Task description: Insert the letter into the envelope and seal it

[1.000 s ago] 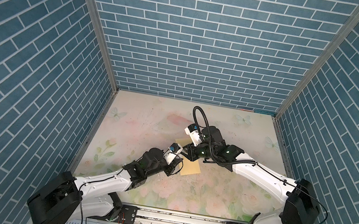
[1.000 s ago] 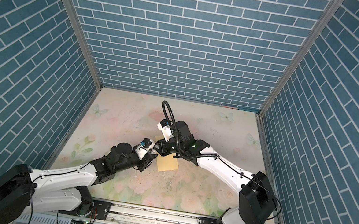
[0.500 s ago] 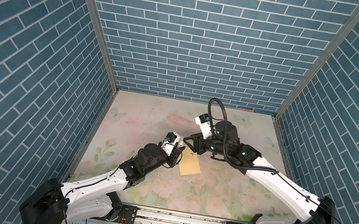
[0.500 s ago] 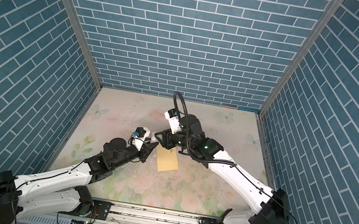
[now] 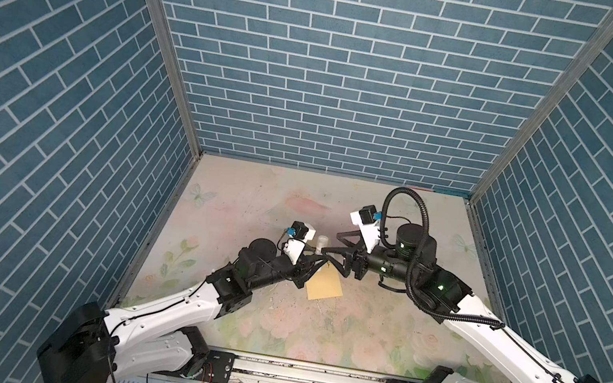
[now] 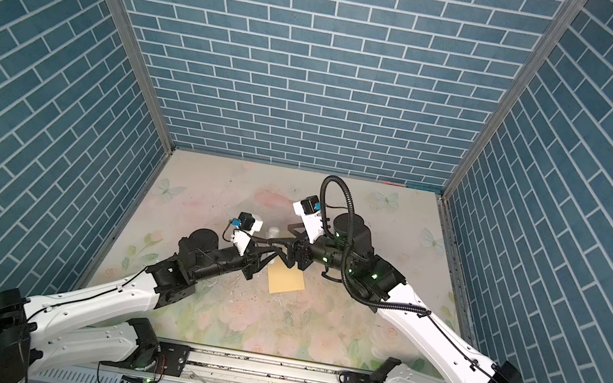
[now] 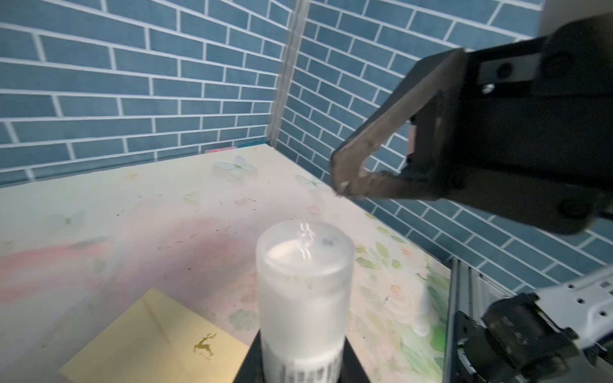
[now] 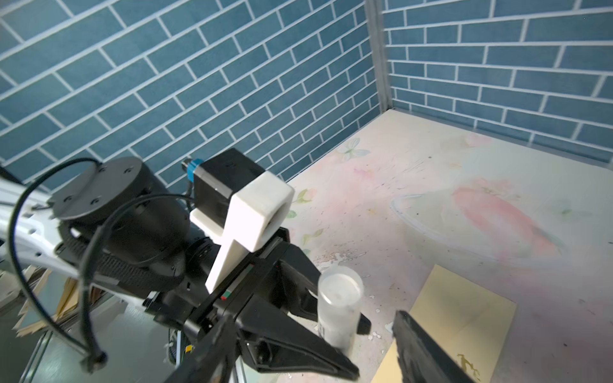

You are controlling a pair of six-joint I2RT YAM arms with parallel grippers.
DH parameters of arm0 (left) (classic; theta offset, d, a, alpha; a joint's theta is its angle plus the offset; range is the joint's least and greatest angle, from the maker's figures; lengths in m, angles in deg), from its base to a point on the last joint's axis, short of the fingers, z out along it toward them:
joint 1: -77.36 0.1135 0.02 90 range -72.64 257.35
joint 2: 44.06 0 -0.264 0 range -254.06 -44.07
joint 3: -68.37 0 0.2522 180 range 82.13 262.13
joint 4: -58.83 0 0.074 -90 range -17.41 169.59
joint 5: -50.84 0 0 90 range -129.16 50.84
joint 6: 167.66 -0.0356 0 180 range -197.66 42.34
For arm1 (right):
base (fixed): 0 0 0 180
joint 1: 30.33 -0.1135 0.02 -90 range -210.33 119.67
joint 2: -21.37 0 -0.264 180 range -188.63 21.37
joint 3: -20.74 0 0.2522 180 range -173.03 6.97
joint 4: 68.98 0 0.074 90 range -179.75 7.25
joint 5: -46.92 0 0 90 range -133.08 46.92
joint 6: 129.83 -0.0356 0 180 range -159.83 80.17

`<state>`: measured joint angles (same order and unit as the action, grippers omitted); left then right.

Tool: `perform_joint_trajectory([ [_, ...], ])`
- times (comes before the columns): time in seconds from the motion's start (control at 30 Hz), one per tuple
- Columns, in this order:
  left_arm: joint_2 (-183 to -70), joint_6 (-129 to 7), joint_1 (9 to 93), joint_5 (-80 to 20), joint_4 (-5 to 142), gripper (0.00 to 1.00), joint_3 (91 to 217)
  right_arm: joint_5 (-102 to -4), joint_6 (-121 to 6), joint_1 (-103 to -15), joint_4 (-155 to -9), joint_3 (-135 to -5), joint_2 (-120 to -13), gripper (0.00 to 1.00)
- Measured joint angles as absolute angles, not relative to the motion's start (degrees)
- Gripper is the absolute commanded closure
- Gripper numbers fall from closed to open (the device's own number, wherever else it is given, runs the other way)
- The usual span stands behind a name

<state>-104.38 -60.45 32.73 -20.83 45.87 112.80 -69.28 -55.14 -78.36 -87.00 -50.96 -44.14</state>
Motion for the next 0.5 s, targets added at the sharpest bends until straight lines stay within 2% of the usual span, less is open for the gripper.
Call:
perform_joint_trajectory([
  [0.23,-104.49,-60.1,32.73,-15.26,41.2,1.0,112.69,-76.16,-51.49,-77.31,-88.92,-51.02,-45.28,0.31],
  [0.5,-104.23,-60.27,33.11,-14.45,40.47,1.0,112.21,-79.15,-50.49,-76.31,-89.29,-51.05,-46.92,0.6],
])
